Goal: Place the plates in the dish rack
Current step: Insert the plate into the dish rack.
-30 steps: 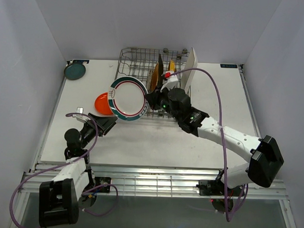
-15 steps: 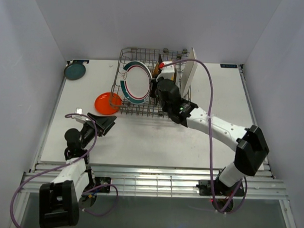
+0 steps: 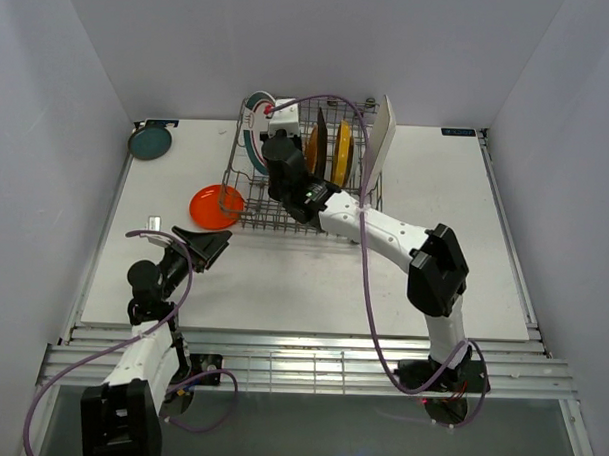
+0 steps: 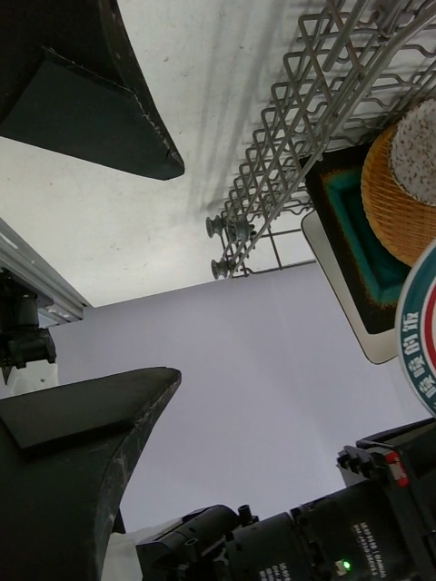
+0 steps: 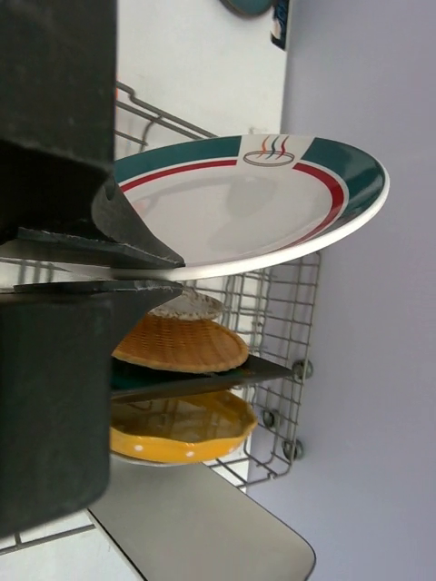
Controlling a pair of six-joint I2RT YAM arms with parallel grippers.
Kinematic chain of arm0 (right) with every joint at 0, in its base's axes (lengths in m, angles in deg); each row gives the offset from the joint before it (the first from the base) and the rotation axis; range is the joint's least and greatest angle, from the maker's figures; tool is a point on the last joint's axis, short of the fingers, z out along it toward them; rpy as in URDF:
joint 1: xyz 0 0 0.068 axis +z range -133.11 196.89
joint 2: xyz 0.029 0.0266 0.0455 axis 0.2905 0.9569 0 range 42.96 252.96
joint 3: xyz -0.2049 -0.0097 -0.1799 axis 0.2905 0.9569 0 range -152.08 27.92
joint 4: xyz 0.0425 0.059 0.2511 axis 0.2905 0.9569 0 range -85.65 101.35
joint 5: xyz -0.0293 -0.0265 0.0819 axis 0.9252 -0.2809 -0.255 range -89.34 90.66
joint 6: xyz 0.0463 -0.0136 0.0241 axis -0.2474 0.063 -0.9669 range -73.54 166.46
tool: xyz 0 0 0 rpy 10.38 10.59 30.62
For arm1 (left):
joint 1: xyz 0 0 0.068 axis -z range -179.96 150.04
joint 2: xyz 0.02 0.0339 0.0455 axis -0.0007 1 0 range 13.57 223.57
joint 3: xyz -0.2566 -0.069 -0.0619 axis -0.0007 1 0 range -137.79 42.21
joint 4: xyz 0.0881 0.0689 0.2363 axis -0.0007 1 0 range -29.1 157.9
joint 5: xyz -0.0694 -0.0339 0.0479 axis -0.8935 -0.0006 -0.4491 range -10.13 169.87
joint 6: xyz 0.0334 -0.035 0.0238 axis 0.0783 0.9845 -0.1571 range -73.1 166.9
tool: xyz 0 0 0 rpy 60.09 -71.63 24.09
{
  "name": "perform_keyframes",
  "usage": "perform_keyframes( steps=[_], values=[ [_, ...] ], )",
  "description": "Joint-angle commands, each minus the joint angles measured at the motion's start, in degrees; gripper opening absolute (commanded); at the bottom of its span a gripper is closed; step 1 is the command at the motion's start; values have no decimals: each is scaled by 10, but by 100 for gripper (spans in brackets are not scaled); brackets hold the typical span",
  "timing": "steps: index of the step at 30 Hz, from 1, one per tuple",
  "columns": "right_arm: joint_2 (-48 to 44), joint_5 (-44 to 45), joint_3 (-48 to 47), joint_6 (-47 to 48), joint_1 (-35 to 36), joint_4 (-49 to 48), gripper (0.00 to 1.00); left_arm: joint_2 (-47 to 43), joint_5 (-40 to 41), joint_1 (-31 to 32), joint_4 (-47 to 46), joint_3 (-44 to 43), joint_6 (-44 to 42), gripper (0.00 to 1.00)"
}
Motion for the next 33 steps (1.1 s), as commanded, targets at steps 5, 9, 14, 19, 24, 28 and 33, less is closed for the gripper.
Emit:
perform_keyframes(
  steps=[5,9,14,19,24,28,33],
  values=[
    [101,139,-133,174,9,-132,8,-11,8,1,8,50,-11,95],
    [136,161,-158,248,9,-204,8,-14,11,1,8,56,-13,95],
    [174,183,-168,352,9,-324,8,-14,12,1,9,61,-15,95],
    [213,195,-197,440,6,-386,8,-18,13,1,9,66,-18,95],
    [229,196,-201,438,1,-388,8,-16,12,1,9,68,-18,95],
    [239,200,-201,434,-4,-391,8,-18,10,1,9,72,-18,95],
    [245,202,-197,419,-10,-397,8,-27,10,1,9,86,-12,95]
  ],
)
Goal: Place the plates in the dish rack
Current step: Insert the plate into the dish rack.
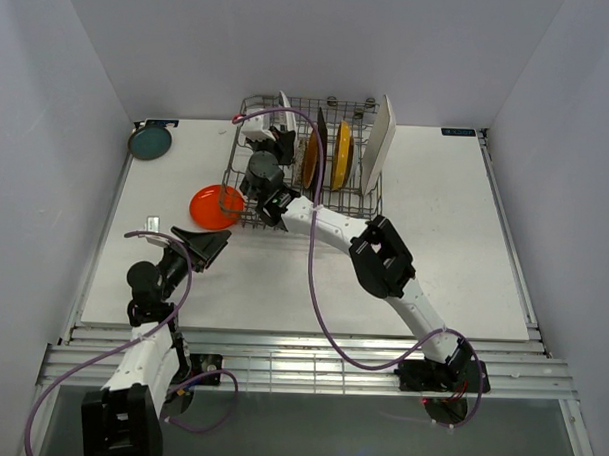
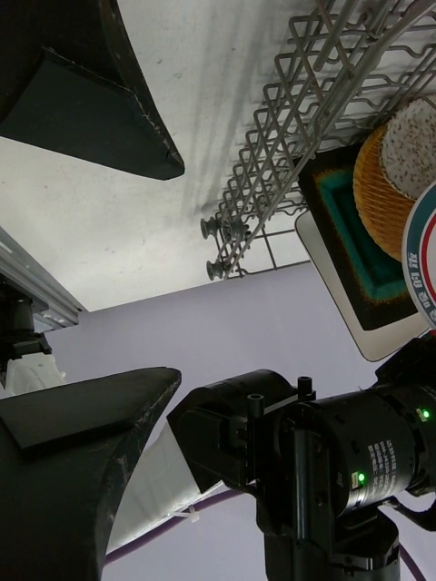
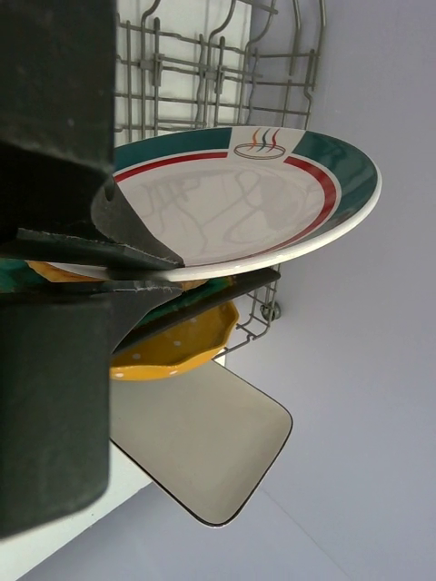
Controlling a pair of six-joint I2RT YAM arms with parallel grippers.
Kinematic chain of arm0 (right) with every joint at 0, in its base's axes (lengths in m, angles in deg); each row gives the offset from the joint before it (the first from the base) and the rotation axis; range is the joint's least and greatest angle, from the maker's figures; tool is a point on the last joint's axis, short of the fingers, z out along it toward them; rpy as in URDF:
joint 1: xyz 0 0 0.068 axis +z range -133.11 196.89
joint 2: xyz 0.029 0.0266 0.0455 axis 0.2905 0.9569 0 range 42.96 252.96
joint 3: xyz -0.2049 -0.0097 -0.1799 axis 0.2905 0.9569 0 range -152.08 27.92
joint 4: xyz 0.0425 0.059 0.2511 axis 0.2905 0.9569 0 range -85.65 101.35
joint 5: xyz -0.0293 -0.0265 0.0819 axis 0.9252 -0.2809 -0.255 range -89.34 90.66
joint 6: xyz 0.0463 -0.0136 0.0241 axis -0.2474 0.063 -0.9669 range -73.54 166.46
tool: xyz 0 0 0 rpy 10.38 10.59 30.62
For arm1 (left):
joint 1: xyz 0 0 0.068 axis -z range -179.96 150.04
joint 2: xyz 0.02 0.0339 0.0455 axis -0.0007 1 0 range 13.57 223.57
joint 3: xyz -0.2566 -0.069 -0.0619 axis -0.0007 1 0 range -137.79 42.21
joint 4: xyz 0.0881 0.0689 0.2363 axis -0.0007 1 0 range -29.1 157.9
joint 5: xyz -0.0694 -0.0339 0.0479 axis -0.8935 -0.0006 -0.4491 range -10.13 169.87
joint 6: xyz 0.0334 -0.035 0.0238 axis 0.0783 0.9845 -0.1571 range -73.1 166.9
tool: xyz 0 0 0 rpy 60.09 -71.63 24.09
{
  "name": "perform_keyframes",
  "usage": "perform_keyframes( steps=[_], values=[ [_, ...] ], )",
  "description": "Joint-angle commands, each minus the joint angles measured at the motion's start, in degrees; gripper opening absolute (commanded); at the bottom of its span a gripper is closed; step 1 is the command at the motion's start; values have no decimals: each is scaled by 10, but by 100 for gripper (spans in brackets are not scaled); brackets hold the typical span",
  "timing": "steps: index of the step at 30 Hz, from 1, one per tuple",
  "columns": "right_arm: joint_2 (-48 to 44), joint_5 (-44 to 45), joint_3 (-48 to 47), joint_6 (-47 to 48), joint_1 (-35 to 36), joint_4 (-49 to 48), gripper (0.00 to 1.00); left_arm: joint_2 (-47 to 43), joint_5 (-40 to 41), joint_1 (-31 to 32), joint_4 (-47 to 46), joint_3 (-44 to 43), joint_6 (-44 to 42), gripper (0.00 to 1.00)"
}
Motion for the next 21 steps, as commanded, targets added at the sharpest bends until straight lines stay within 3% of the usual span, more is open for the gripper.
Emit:
perform_keyframes(
  steps=[1,10,21],
  values=[
    [5,8,-34,-13,-7,-62,8,-16,4,1,2,89,-5,95],
    [28,2,-46,-90,-17,2,8,-33,9,1,2,102,0,95],
    [40,1,-37,-112,-24,17,8,-38,7,1,2,102,0,95]
  ],
)
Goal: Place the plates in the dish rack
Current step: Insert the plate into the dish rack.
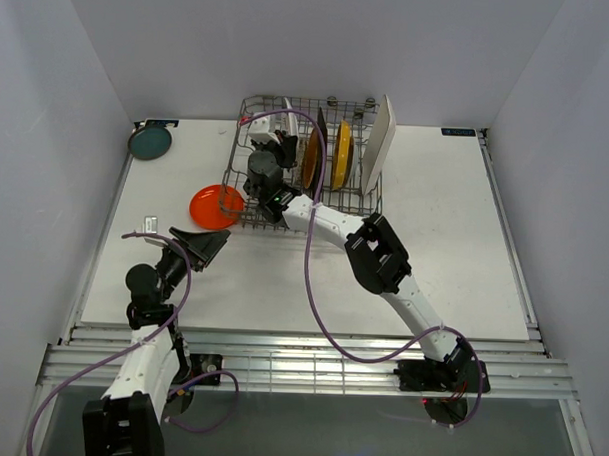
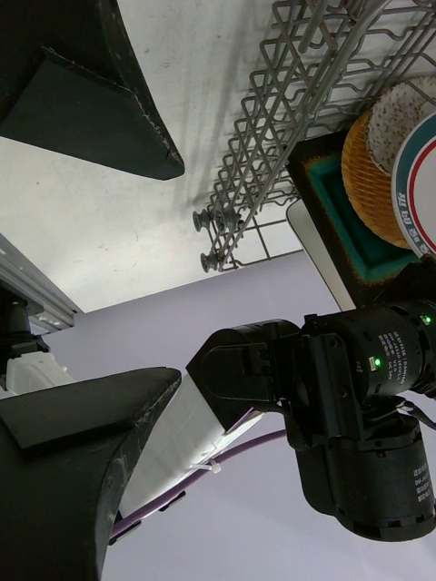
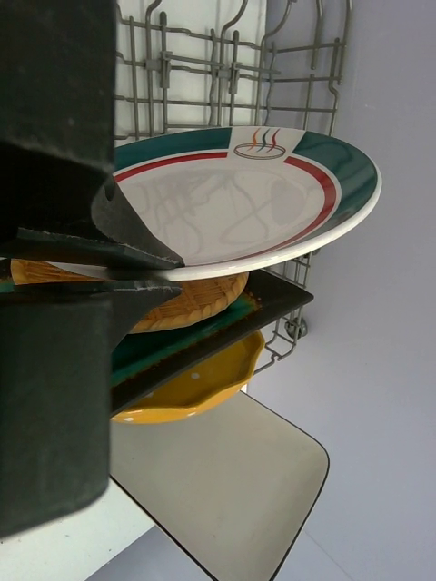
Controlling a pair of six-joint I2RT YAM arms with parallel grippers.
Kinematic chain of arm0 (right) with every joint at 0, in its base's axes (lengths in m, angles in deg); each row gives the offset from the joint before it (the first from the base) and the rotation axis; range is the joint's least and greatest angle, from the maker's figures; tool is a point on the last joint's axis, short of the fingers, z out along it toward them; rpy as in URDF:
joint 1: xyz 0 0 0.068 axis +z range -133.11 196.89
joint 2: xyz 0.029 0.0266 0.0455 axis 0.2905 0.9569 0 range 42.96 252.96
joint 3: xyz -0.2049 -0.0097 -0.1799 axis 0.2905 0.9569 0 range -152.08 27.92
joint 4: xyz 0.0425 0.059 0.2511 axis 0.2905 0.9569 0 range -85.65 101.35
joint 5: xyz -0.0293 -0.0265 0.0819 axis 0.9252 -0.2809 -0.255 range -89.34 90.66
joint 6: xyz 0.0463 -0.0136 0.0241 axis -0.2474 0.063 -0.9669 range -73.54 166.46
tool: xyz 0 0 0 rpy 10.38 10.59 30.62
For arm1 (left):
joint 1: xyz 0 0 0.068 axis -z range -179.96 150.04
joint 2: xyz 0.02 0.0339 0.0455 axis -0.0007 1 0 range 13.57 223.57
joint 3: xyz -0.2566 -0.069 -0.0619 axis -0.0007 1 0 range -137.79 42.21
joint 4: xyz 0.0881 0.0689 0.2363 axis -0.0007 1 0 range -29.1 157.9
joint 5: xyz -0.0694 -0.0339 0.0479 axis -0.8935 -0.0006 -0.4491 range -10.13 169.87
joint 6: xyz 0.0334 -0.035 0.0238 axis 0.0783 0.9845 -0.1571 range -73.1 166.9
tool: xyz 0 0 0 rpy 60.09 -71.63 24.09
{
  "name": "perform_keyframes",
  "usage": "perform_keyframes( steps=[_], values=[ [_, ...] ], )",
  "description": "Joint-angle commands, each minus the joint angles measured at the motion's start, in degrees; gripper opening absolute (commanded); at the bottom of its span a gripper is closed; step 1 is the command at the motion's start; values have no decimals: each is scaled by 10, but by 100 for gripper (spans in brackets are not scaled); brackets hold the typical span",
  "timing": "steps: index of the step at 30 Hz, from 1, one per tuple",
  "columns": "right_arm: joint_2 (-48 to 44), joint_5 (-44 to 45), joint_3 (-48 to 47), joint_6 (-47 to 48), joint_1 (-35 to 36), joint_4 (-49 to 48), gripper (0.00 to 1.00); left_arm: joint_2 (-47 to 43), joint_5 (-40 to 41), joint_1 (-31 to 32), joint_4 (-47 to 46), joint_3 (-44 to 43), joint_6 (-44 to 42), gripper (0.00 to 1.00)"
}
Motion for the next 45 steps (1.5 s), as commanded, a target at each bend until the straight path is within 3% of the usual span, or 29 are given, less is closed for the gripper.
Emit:
perform_keyframes(
  steps=[1,19,36,40,45],
  values=[
    [6,2,-18,-27,-3,-34,8,-7,1,1,1,103,-1,95],
    [29,-3,-16,-94,-8,29,8,-15,-2,1,1,103,1,95],
    [-19,-39,-17,-323,-7,248,11,-18,-7,1,1,102,4,95],
    [-27,-52,-7,-354,-7,269,22,-19,-7,1,1,102,5,95],
    [-32,-53,-9,-356,-7,274,29,-20,-9,1,1,102,6,95]
  ],
)
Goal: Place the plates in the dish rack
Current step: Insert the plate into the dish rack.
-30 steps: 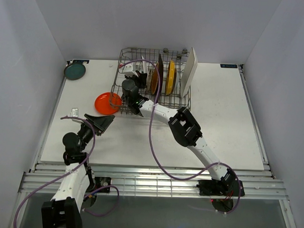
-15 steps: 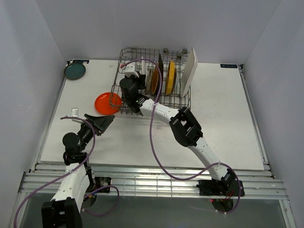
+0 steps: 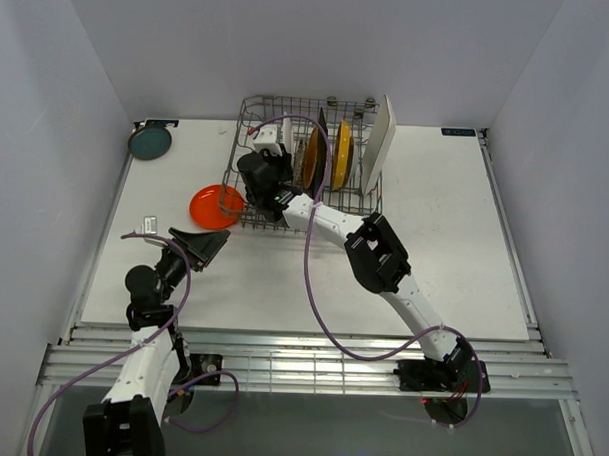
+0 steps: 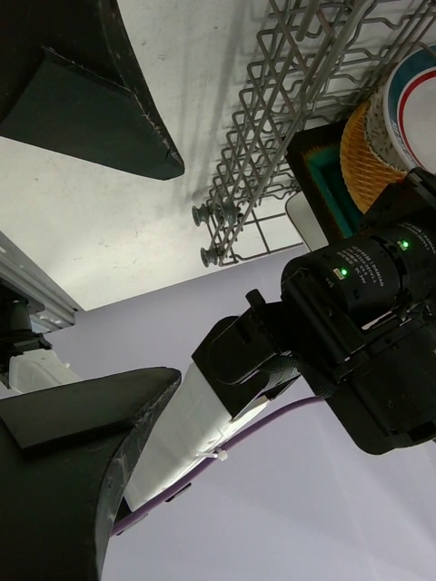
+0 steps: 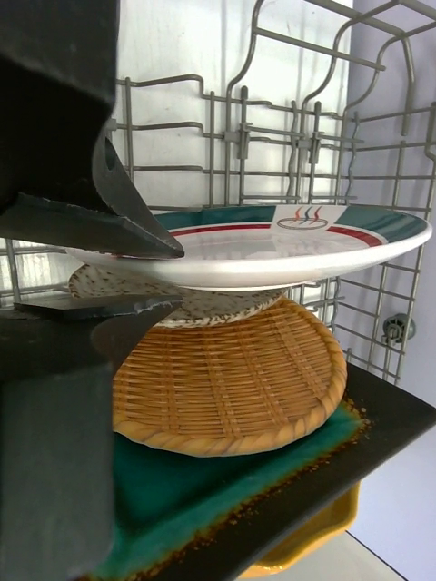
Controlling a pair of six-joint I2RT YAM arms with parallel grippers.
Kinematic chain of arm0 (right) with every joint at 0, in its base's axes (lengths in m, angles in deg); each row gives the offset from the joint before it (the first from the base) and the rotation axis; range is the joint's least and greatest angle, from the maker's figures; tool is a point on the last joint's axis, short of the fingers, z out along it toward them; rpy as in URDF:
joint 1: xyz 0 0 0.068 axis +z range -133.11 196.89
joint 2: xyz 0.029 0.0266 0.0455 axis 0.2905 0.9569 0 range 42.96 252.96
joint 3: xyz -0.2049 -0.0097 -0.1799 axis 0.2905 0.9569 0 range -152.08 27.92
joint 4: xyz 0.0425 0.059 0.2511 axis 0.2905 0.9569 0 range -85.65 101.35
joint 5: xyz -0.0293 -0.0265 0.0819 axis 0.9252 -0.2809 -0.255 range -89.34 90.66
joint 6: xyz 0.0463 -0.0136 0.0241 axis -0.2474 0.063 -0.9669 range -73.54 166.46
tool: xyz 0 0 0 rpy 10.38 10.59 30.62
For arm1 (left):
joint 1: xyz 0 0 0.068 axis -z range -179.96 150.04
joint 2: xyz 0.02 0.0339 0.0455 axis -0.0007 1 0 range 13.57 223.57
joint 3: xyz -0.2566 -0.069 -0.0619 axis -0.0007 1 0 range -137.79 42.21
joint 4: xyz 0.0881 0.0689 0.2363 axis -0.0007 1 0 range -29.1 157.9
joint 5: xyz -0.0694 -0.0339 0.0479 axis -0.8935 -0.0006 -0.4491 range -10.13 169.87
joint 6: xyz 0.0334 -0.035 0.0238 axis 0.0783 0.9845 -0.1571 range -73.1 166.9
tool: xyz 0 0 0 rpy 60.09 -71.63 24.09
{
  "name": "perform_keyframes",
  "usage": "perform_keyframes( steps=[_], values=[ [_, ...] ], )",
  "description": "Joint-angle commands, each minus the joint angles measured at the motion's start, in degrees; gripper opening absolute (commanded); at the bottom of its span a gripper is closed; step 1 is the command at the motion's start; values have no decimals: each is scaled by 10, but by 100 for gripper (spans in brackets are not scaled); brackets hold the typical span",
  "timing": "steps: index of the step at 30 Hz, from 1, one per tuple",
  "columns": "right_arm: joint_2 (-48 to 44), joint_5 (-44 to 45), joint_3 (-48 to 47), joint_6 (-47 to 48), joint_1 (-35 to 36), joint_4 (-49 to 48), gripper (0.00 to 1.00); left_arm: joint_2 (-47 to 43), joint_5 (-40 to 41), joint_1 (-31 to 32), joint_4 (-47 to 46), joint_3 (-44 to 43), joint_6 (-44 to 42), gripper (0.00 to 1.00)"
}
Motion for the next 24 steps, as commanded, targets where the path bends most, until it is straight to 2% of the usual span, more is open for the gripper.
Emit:
perform_keyframes(
  steps=[1,3,6,9,10,11,18,21,22,24],
  values=[
    [-38,3,-1,-34,-3,8,29,-7,-7,1,1,101,1,95],
    [-42,3,0,-34,-3,8,30,-7,-7,1,1,101,1,95],
    [-45,2,2,-33,-1,8,38,-7,-7,1,0,100,1,94],
    [-49,4,4,-30,2,4,42,-10,-8,1,1,101,1,94],
    [-50,5,6,-27,2,2,49,-11,-8,1,1,101,1,94],
    [-51,5,6,-26,3,1,51,-11,-9,1,1,101,2,94],
    [-64,8,15,-23,8,0,56,-18,-9,1,1,102,4,94],
    [-77,7,30,-24,11,-4,65,-15,-9,1,1,101,4,94],
    [-80,7,35,-24,11,-8,72,-14,-9,1,1,100,4,94],
    [-87,6,42,-22,12,-9,77,-14,-9,1,1,99,4,94]
  ],
)
